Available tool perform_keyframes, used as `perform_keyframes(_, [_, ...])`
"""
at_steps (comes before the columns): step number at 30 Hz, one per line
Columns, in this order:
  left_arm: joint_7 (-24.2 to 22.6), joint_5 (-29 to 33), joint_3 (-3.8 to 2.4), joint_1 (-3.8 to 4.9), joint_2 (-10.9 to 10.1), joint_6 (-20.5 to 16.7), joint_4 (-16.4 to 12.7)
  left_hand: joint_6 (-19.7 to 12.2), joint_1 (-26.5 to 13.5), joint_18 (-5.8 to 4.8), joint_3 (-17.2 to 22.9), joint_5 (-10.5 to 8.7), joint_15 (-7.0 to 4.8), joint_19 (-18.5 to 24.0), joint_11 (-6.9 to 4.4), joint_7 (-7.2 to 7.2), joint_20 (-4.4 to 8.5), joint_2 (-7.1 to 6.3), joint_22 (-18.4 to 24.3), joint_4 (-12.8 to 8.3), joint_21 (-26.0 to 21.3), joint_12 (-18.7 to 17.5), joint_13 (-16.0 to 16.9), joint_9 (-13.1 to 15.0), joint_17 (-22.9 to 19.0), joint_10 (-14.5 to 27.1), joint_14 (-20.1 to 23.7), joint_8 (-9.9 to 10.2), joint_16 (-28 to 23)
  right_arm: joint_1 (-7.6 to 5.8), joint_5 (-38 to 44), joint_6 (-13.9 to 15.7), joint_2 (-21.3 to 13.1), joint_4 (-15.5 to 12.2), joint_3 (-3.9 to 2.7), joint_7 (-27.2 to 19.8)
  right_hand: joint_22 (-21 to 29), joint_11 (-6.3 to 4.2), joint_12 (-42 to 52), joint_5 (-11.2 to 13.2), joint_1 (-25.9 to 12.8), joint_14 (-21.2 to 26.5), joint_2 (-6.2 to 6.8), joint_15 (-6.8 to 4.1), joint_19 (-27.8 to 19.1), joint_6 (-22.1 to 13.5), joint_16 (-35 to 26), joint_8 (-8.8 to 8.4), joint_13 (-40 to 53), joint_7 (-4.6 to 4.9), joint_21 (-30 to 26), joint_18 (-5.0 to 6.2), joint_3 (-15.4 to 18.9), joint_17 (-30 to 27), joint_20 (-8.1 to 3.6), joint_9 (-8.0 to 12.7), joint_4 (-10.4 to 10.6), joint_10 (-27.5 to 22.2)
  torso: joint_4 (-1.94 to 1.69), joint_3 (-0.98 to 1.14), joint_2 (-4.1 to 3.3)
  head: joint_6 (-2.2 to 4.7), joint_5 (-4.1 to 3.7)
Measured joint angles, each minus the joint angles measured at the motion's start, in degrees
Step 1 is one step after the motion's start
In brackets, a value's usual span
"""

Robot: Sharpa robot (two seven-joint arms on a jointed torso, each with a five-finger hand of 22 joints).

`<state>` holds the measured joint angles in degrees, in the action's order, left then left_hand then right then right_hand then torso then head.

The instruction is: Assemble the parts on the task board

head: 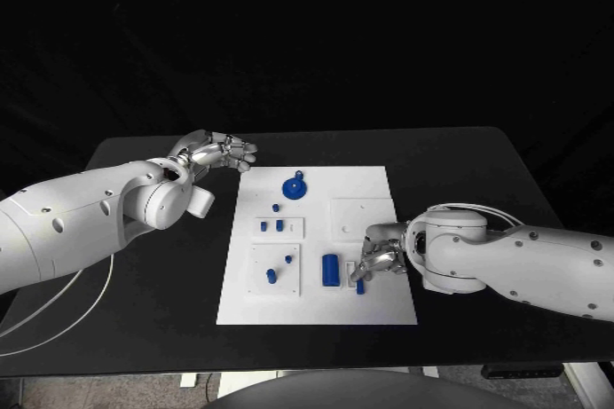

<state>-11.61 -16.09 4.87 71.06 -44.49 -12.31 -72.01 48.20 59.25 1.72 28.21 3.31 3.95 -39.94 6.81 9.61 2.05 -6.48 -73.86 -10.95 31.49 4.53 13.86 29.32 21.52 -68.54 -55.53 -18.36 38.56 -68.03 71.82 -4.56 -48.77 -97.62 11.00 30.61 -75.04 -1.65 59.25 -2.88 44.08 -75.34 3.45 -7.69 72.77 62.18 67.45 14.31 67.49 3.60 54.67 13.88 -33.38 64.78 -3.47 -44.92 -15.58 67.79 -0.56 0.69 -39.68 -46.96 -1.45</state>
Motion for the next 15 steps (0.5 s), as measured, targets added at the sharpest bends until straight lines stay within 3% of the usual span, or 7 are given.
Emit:
perform_keyframes(11, [0.14, -0.03, 0.01, 0.00, 0.03, 0.18, 0.32, 0.00, 0.00, -0.01, -0.15, 0.00, 0.00, 0.00, 0.00, 0.00, 0.00, 0.00, 0.01, 0.16, 0.00, 0.00, -0.01, 0.00, 0.07, 0.00, 0.00, 0.00, 0.00, 0.01, -0.72, -0.45, -1.43, 0.58, -0.05, -1.60, 0.00, 0.00, 0.00, 0.24, -0.08, 0.00, 0.07, 0.00, -0.01, 0.91, 0.00, 0.00, 0.00, -0.91, 0.00, 0.18, 0.02, -0.01, 0.02, 0.06, -0.01, 0.00, 0.00, 0.02, -0.01, 0.41, -0.37])
perform_keyframes(12, [0.16, -0.03, 0.01, 0.00, 0.03, 0.21, 0.37, 0.00, 0.00, -0.01, -0.15, 0.00, 0.00, 0.00, 0.00, 0.00, 0.00, 0.00, 0.00, 0.16, 0.00, 0.00, -0.01, 0.00, 0.07, 0.00, 0.00, 0.00, 0.00, 0.01, -0.78, -0.51, -1.58, 0.69, -0.05, -1.68, 0.00, 0.00, 0.00, 0.24, -0.27, 0.00, 0.27, 0.00, -0.12, 1.54, 0.00, -0.01, 0.00, -1.54, 0.00, 0.19, 0.02, -0.01, 0.13, 0.47, -0.01, -0.01, 0.00, 0.02, -0.01, 0.42, -0.40])
perform_keyframes(15, [0.20, -0.04, 0.01, 0.00, 0.03, 0.29, 0.55, 0.00, 0.00, 0.00, -0.15, 0.00, 0.00, 0.00, 0.00, 0.00, 0.00, 0.00, -0.04, 0.15, 0.00, 0.00, -0.01, 0.00, 0.07, 0.00, 0.00, 0.00, 0.00, 0.00, -1.01, -0.63, -1.78, 0.88, -0.05, -1.94, 0.00, 0.00, 0.00, 0.24, -0.27, 0.00, 0.27, 0.00, -0.20, 1.74, 0.00, 0.00, 0.00, -1.75, 0.00, 0.20, 0.02, -0.01, 0.21, 1.20, -0.01, 0.00, 0.00, 0.02, -0.01, 0.49, -0.42])
